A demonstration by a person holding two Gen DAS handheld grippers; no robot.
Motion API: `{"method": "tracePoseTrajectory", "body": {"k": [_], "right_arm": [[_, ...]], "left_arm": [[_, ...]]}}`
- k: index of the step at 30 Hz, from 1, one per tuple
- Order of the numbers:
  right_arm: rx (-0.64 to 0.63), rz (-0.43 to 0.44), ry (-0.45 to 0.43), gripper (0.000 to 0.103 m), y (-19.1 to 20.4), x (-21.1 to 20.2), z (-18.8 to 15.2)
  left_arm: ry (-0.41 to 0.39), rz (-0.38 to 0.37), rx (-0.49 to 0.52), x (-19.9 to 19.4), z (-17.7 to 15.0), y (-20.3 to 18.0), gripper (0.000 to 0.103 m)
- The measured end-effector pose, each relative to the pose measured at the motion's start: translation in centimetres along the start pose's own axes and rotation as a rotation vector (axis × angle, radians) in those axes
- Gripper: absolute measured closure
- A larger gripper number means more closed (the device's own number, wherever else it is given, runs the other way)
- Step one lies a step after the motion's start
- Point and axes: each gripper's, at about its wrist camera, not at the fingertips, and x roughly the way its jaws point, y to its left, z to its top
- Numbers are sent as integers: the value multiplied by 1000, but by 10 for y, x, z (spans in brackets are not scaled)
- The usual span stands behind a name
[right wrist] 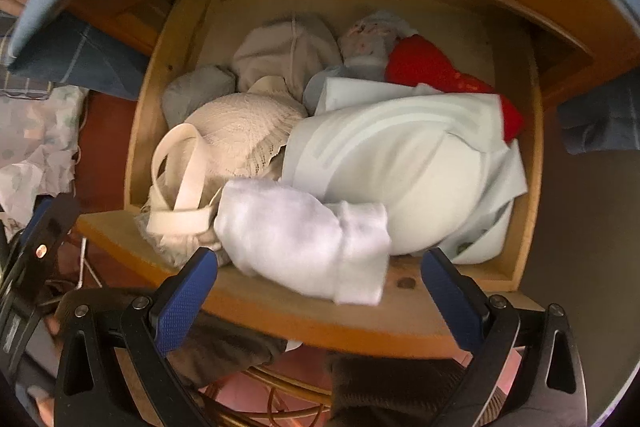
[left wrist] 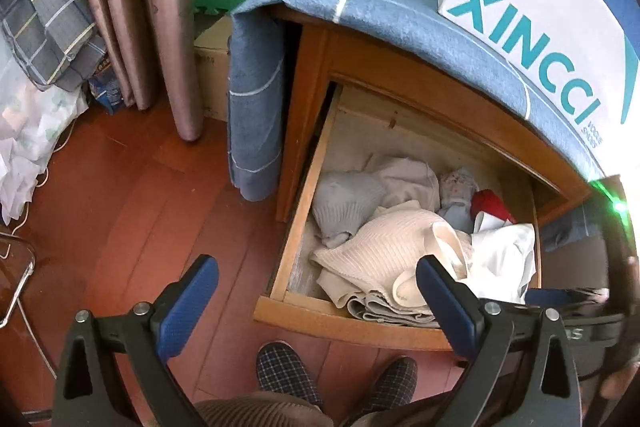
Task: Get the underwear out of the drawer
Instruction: 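Reach into the drawer and grasp the white rolled sock with the right tool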
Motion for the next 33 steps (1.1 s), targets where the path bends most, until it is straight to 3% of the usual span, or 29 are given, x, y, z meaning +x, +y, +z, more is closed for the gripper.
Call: {"method": "tracePoseTrajectory", "body": {"k": [9, 12, 14, 27, 33], "right_arm": [[-6, -52, 33, 6, 8, 32, 9], [24, -13, 27, 21, 4, 36, 9], [27, -10, 18, 24, 1, 36, 8], [7, -23, -144, 30, -11, -7, -16], [37, -58, -211, 30, -39, -31, -25]], "left_arm": [[35, -23, -19, 7, 1, 0, 1], [44, -27, -27, 8, 1, 2, 1], [48, -30, -31, 9, 1, 2, 1], [46, -15, 11, 8, 0, -5, 1], [32, -4, 65, 5, -3, -14, 1]]}}
